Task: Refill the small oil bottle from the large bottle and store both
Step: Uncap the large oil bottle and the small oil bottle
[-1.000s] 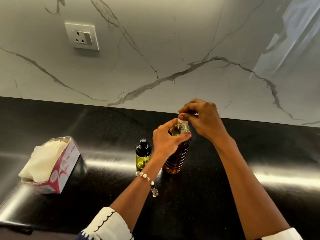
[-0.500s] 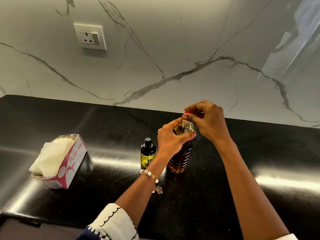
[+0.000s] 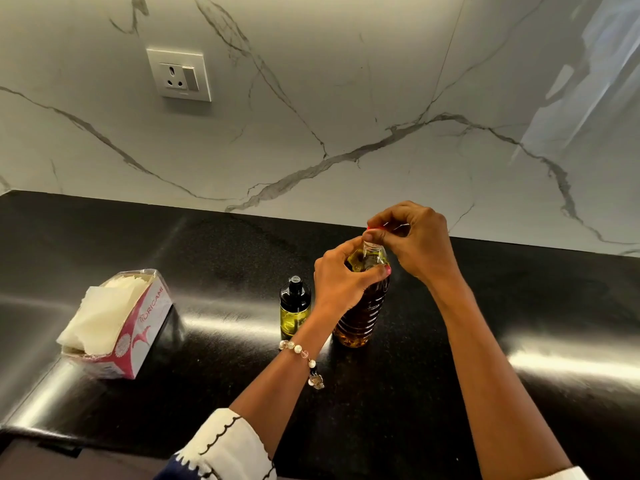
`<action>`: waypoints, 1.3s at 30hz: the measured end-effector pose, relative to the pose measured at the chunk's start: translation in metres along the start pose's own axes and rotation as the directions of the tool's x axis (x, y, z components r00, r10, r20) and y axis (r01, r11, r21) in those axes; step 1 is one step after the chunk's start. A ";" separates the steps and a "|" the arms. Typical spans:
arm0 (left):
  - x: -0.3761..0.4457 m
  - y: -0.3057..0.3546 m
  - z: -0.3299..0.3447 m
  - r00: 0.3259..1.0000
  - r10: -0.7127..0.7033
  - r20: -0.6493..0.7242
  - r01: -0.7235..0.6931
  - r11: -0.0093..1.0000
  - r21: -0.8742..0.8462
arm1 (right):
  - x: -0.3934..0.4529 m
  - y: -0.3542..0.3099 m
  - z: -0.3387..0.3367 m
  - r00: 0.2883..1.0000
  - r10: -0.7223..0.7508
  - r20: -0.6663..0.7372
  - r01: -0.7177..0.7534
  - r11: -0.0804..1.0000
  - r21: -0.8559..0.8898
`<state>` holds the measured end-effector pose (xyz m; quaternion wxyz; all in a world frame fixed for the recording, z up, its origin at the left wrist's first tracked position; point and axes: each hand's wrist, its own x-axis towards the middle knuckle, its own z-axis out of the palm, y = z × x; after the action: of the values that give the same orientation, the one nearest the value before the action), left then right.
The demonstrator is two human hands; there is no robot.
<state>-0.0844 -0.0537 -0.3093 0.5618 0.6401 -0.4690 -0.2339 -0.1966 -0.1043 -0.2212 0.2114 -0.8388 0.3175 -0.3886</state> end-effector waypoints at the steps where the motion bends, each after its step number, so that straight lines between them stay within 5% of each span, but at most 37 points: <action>1: 0.000 0.000 0.000 1.000 -0.001 0.000 0.001 1.000 0.001 | 0.000 0.001 0.001 1.000 -0.001 -0.009 0.001 1.000 -0.001; 10: -0.001 0.004 -0.002 1.000 -0.008 0.001 0.008 1.000 0.000 | 0.003 -0.001 -0.011 0.972 0.013 0.233 -0.051 0.986 0.161; 16: 0.000 0.002 -0.001 1.000 -0.014 0.004 0.014 1.000 0.005 | -0.002 -0.001 0.001 0.999 -0.003 -0.040 0.001 0.998 -0.062; 25: -0.002 0.005 -0.003 1.000 -0.008 0.004 0.008 1.000 -0.018 | 0.003 0.000 -0.013 0.981 0.035 0.191 -0.048 0.997 0.067; 28: -0.003 0.006 -0.002 1.000 -0.008 0.016 0.008 1.000 -0.013 | 0.002 -0.001 -0.014 0.992 0.035 0.118 -0.049 0.992 0.117; 33: -0.003 0.006 -0.002 1.000 -0.009 0.010 0.009 1.000 -0.004 | -0.006 0.001 -0.001 0.999 -0.036 -0.041 0.034 0.998 -0.057; 39: -0.003 0.007 -0.004 1.000 0.001 0.014 0.000 1.000 -0.021 | -0.007 0.008 -0.002 1.000 -0.012 0.020 0.011 0.999 0.036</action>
<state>-0.0850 -0.0492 -0.3023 0.5654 0.6324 -0.4704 -0.2431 -0.2046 -0.1054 -0.2281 0.2276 -0.8405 0.3034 -0.3868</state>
